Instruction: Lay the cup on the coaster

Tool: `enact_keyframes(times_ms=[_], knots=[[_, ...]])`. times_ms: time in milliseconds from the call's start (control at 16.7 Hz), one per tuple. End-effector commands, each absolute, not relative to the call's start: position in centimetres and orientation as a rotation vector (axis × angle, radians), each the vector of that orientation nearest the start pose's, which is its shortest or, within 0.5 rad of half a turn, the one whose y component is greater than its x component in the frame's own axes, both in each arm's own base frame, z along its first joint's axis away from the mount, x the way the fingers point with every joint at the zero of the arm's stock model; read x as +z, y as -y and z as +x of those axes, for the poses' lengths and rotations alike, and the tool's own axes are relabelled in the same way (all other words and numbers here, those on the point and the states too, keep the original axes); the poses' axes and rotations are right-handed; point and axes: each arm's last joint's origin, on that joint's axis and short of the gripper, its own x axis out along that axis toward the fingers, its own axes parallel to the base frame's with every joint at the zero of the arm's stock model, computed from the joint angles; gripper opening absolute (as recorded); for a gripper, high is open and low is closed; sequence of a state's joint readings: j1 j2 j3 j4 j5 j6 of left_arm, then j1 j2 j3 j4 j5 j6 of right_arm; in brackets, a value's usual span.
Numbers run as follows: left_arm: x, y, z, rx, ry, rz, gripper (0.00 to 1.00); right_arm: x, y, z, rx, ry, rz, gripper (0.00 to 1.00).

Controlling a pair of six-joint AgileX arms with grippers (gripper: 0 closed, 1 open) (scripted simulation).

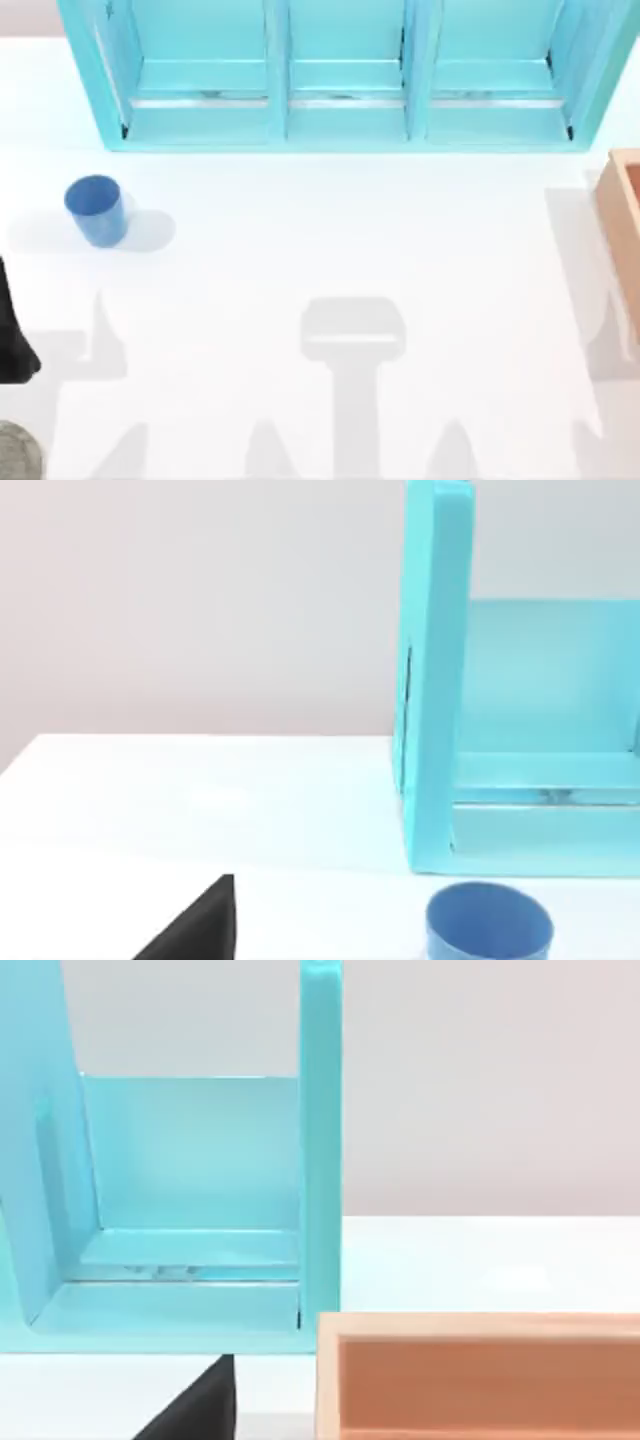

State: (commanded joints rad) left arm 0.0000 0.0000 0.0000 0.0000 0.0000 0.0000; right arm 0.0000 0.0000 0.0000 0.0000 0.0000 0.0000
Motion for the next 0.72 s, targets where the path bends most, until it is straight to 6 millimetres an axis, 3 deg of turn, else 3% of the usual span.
enact_keyframes(times_ms=[360,540,720], knots=[[17.4,0.2,10.8,-0.011,-0.087,0.097,1.00,16.0,0.1,10.6,0.000,0.000,0.000,1.00],[19.7,0.4,11.6,-0.058,-0.242,0.265,1.00,16.0,0.1,10.6,0.000,0.000,0.000,1.00],[22.1,0.8,14.1,-0.170,-0.474,0.482,1.00,16.0,0.1,10.6,0.000,0.000,0.000,1.00]])
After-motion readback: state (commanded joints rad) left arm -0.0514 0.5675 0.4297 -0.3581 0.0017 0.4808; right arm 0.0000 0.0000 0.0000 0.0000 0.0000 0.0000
